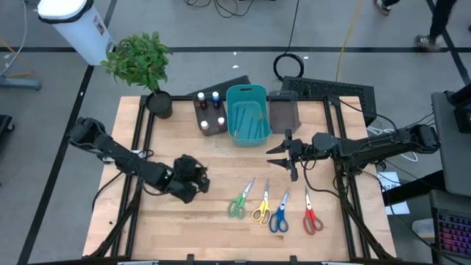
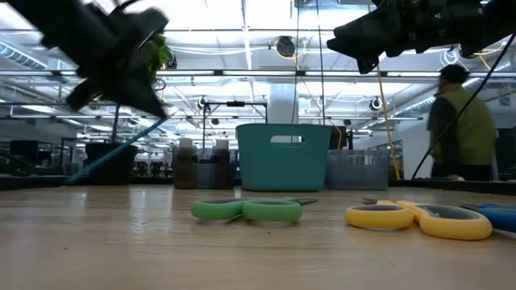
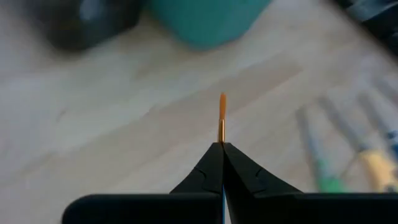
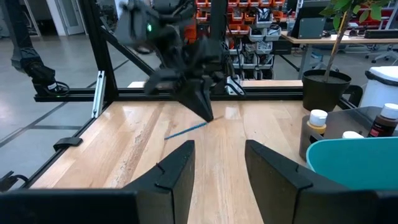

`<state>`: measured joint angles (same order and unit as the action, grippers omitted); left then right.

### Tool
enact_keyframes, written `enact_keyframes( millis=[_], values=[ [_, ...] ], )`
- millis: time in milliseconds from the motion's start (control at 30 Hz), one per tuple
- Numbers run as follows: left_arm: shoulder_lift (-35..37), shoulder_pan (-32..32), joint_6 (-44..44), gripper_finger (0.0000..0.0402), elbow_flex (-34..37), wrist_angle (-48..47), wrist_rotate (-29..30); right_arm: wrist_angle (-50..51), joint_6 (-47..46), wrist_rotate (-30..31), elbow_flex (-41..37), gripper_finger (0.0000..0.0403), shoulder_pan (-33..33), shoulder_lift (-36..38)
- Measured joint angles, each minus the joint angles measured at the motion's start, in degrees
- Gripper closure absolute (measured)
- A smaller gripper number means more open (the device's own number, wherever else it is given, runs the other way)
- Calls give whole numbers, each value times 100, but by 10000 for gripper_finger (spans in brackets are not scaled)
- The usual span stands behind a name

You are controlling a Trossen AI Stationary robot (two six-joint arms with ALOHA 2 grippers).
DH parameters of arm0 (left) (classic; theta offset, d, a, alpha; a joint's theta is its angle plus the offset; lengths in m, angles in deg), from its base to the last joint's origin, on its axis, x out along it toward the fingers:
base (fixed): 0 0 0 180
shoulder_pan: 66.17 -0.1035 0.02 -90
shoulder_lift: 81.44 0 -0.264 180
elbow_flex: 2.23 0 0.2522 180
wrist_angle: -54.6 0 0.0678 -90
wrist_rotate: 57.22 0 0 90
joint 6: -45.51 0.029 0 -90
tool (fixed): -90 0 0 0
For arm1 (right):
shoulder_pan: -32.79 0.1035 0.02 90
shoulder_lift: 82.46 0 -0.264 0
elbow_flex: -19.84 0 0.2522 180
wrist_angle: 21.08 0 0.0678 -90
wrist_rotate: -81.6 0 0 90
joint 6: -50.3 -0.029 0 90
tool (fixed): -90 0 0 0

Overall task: Pick & Place Paint Supplies
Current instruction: Put the blue paint brush into the blue bin

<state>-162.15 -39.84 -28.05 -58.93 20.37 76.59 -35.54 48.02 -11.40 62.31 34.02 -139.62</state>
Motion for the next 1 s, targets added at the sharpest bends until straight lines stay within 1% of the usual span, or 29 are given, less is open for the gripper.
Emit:
enact_keyframes(
  millis=[100, 167, 200, 300, 333, 400, 467, 567, 667, 833, 933, 1000],
  values=[
    [0, -184, 1449, 401, -124, 1078, 253, -18, 0, 1, 0, 271, 0, -16],
    [9, -345, 2536, 401, -153, 1985, 258, -99, -2, 59, 0, 271, 0, -76],
    [9, -435, 3091, 401, -153, 2448, 212, -114, -11, 181, 0, 271, 0, -99],
    [9, -747, 4467, 401, -153, 3621, -131, -425, -138, 521, 0, 267, -56, -276],
    [9, -854, 4832, 401, -153, 3932, -294, -523, -146, 533, 0, 263, -102, -337],
    [9, -1073, 5336, 401, -153, 4384, -643, -949, -203, 374, 0, 249, -211, -495],
    [9, -1281, 5653, 401, -155, 4602, -962, -1430, -375, 181, 0, 231, -329, -681],
    [9, -1536, 5860, 401, -155, 4633, -1275, -2076, -641, -82, 4, 201, -487, -1023],
    [9, -1723, 5946, 401, -155, 4624, -1536, -2376, -826, -183, 143, 181, -614, -1413],
    [9, -1913, 6110, 401, -155, 4597, -1844, -2375, -863, -404, 632, 173, -792, -2096],
    [9, -1966, 6143, 401, -155, 4549, -1852, -2321, -862, -748, 803, 175, -895, -2268],
    [9, -1970, 6145, 401, -160, 4492, -1917, -2189, -835, -867, 847, 176, -922, -2329]
  ],
)
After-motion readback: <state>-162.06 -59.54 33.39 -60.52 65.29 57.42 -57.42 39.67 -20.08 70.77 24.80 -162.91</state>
